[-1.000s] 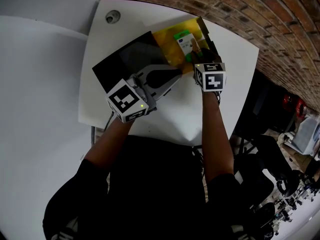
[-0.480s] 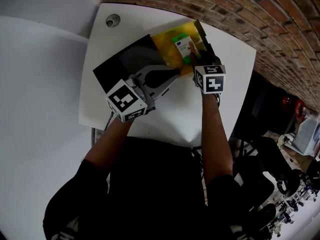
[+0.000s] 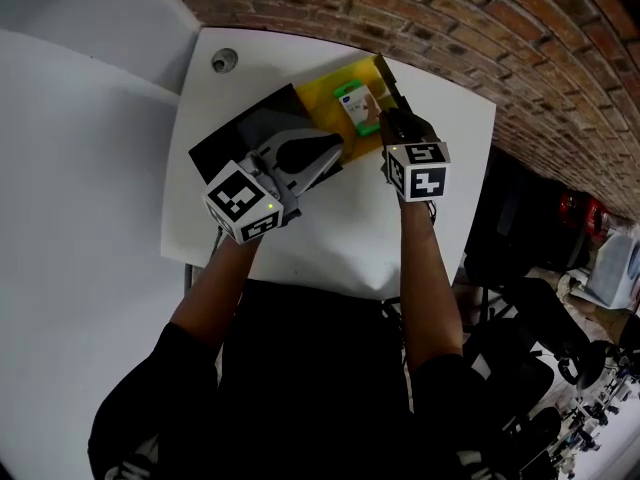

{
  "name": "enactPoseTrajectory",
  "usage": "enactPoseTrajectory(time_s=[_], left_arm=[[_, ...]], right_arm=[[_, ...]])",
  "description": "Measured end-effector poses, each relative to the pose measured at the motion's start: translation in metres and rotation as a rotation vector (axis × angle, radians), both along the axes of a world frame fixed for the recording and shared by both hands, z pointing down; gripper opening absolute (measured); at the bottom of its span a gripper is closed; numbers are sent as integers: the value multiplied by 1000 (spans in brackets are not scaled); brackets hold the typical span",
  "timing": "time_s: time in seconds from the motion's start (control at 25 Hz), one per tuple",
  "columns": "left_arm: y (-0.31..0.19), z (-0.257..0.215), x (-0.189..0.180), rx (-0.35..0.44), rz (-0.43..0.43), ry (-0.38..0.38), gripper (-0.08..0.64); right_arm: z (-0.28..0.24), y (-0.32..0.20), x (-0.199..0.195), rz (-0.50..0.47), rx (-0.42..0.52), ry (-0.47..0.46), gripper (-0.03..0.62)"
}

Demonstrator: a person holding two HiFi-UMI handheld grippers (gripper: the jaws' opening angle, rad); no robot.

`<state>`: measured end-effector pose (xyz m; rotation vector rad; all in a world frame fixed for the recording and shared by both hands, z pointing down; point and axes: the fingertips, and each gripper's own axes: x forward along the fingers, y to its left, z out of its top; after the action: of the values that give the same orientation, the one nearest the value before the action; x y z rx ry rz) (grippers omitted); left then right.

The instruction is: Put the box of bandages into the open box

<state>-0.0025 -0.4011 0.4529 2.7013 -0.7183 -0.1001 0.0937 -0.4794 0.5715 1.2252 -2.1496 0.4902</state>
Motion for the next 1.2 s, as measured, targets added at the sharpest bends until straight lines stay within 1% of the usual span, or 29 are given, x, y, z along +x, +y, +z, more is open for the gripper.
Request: enactPoseTrajectory(time_s=[0.2,0.36,0.76,0.96,1.2], left_arm=[[3,-18,-2,22,-15,-2,21],[8,-32,-3,44,-14,-11,21],[25,-82,-1,126,-11,-26,21],[39,-99,3,150,-2,-38,21],[59,-119,7,177,8,-53,21]], right_arm=[[-28,7,-2,-17,46,-15,29],[-57,13,-4,-23,97,-48,15],[-158,37,-9,-79,280,-128,11],[-191,60,-7,-101,340,-173,9],[-231,87,0,-148,415,-197,9]])
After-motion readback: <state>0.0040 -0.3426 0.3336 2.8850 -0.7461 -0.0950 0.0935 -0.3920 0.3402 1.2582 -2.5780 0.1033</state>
